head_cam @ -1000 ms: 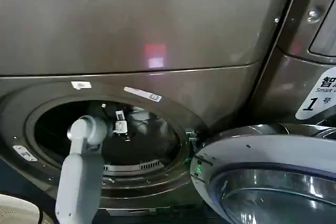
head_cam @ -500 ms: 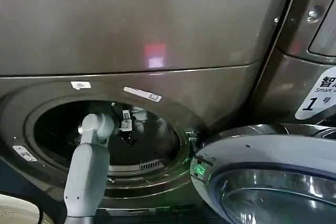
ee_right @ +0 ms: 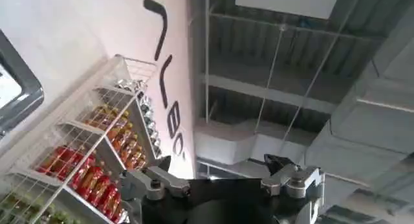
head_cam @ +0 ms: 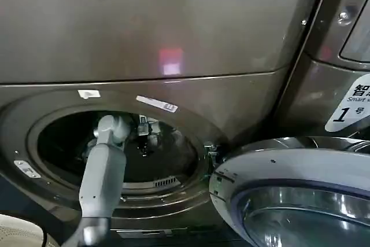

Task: Grasp the clothes from the dryer.

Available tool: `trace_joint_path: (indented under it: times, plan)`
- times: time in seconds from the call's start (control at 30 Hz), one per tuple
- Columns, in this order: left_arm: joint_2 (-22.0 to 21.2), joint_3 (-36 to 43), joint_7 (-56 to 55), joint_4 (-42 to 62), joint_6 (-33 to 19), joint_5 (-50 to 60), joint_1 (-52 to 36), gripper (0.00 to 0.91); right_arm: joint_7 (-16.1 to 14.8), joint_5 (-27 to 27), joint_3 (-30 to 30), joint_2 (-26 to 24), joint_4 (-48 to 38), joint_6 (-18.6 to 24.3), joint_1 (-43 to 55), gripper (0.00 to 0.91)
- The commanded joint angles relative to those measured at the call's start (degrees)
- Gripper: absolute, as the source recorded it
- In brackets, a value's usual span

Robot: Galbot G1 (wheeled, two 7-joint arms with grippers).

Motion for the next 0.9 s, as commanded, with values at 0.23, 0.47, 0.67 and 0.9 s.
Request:
trace_joint_path:
  times: [0.23,0.47,0.67,0.9]
  plan:
    - [0.07,-0.73,0.05,6.53,1.07,0.30,-1.02,0.907,0.00,0.00,-0.24,0.20,0.14,0.00,-0.12,0.907]
    - [0.35,-1.18,0.07,6.39,2.19,-0.78,-1.06,0.907,0.03,-0.03,-0.77,0.18,0.21,0.02,0.13,0.907]
    - [0.91,-1.16,0.08,5.79,2.48,-2.15,-0.54,0.626,0.09,-0.05,-1.14,0.33,0.67,-0.01,0.16,0.907]
    - [1.05,-1.10,0.08,5.08,2.73,-3.32,-0.30,0.592,0.09,-0.05,-1.49,0.33,0.96,-0.10,0.17,0.907]
